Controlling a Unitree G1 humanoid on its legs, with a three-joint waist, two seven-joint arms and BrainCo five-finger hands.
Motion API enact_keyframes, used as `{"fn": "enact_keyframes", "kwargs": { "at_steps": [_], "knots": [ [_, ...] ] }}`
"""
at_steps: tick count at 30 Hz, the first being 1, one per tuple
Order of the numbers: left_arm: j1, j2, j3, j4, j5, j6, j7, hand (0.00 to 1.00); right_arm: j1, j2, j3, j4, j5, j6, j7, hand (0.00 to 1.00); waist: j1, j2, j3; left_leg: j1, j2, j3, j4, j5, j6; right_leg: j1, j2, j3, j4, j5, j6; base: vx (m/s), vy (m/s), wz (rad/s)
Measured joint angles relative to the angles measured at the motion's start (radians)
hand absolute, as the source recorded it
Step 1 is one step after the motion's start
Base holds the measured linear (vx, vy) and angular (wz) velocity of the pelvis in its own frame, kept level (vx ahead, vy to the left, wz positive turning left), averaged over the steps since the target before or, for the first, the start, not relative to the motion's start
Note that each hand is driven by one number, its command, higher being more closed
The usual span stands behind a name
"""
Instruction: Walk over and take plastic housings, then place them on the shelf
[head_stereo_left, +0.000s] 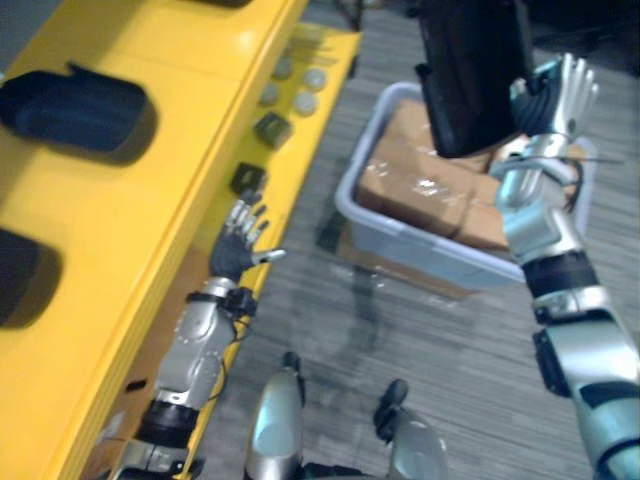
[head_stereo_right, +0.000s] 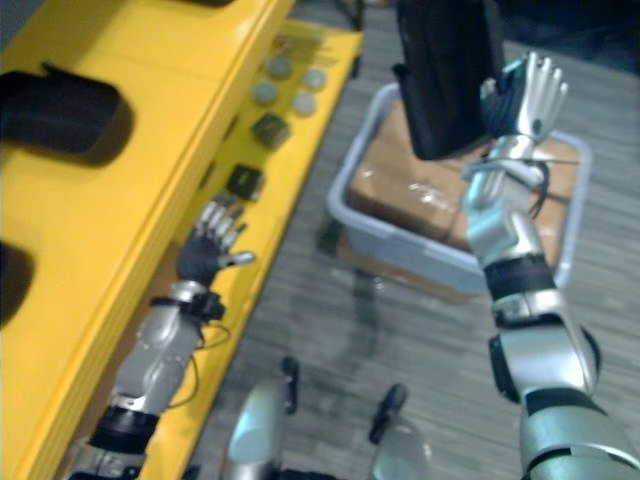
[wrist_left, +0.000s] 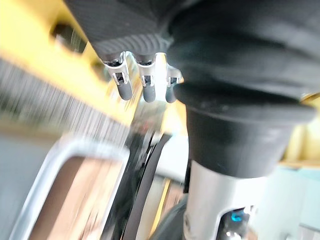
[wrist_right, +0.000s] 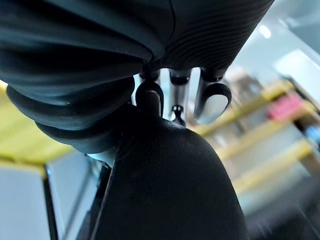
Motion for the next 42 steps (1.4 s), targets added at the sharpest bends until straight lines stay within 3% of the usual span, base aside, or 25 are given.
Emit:
{"fn": "enact_keyframes", "kwargs": {
  "at_steps": [3, 6, 12, 15, 18, 22, 28, 30, 35, 42],
  "knots": [
    [-0.071, -0.042, -0.033, 0.077, 0.0, 0.037, 0.055, 0.0, 0.105, 0.039, -0.021, -0.14, -0.018, -0.087, -0.036, 1.0, -0.044, -0.028, -0.081, 0.05, 0.009, 0.044, -0.055, 0.008, -0.015, 0.025, 0.017, 0.021, -0.056, 0.019, -0.006, 0.09, -0.031, -0.31],
    [-0.121, -0.077, -0.033, 0.103, 0.0, 0.037, 0.111, 0.0, 0.198, 0.066, -0.022, -0.243, -0.038, -0.173, -0.044, 1.0, -0.08, -0.015, -0.127, 0.11, 0.007, 0.076, -0.1, 0.013, -0.023, 0.051, 0.019, 0.038, -0.07, 0.021, -0.005, 0.08, -0.006, -0.26],
    [-0.146, -0.106, -0.03, 0.121, -0.011, 0.03, 0.182, 0.0, 0.352, 0.123, -0.026, -0.386, -0.047, -0.307, -0.048, 1.0, -0.114, -0.004, -0.19, 0.183, -0.008, 0.114, -0.176, 0.028, -0.039, 0.06, 0.014, 0.074, -0.071, 0.022, -0.002, 0.01, 0.012, -0.2],
    [-0.144, -0.13, -0.03, 0.14, -0.063, 0.022, 0.201, 0.0, 0.39, 0.154, -0.005, -0.405, -0.087, -0.366, -0.032, 1.0, -0.113, -0.004, -0.201, 0.203, -0.016, 0.135, -0.196, 0.038, -0.035, 0.063, 0.012, 0.089, -0.077, 0.031, 0.0, -0.05, 0.017, -0.13],
    [-0.144, -0.15, -0.055, 0.14, -0.119, -0.011, 0.201, 0.0, 0.44, 0.182, 0.05, -0.405, -0.127, -0.394, -0.016, 1.0, -0.114, -0.004, -0.214, 0.203, -0.029, 0.134, -0.206, 0.047, -0.028, 0.068, 0.01, 0.088, -0.096, 0.045, 0.002, -0.06, -0.003, 0.0],
    [-0.137, -0.17, -0.063, 0.141, -0.173, -0.03, 0.198, 0.0, 0.473, 0.191, 0.084, -0.381, -0.154, -0.401, -0.01, 1.0, -0.115, -0.004, -0.225, 0.204, -0.042, 0.133, -0.223, 0.06, -0.022, 0.069, -0.001, 0.088, -0.108, 0.058, 0.006, -0.05, 0.016, 0.03],
    [-0.126, -0.164, -0.069, 0.141, -0.364, -0.054, 0.162, 0.0, 0.477, 0.192, 0.09, -0.336, -0.154, -0.398, -0.037, 1.0, -0.116, -0.007, -0.234, 0.203, -0.045, 0.13, -0.221, 0.063, -0.02, 0.074, -0.003, 0.089, -0.12, 0.068, 0.005, -0.04, 0.007, 0.0],
    [-0.121, -0.163, -0.091, 0.136, -0.361, -0.076, 0.16, 0.0, 0.485, 0.192, 0.105, -0.313, -0.157, -0.388, -0.043, 1.0, -0.116, -0.008, -0.247, 0.202, -0.046, 0.129, -0.221, 0.063, -0.02, 0.074, -0.003, 0.088, -0.122, 0.068, 0.005, 0.0, 0.0, 0.0],
    [-0.111, -0.169, -0.088, 0.108, -0.395, -0.082, 0.159, 0.0, 0.5, 0.192, 0.131, -0.283, -0.192, -0.363, -0.065, 1.0, -0.117, -0.009, -0.253, 0.203, -0.049, 0.125, -0.22, 0.063, -0.02, 0.076, -0.002, 0.087, -0.122, 0.068, 0.005, 0.0, 0.0, 0.0],
    [-0.039, -0.171, -0.002, 0.07, -0.439, -0.081, 0.152, 0.0, 0.5, 0.191, 0.034, -0.284, -0.189, -0.35, -0.1, 1.0, -0.116, -0.009, -0.254, 0.204, -0.055, 0.119, -0.22, 0.063, -0.019, 0.079, -0.005, 0.084, -0.119, 0.068, 0.005, 0.0, 0.0, 0.0]
  ]
}}
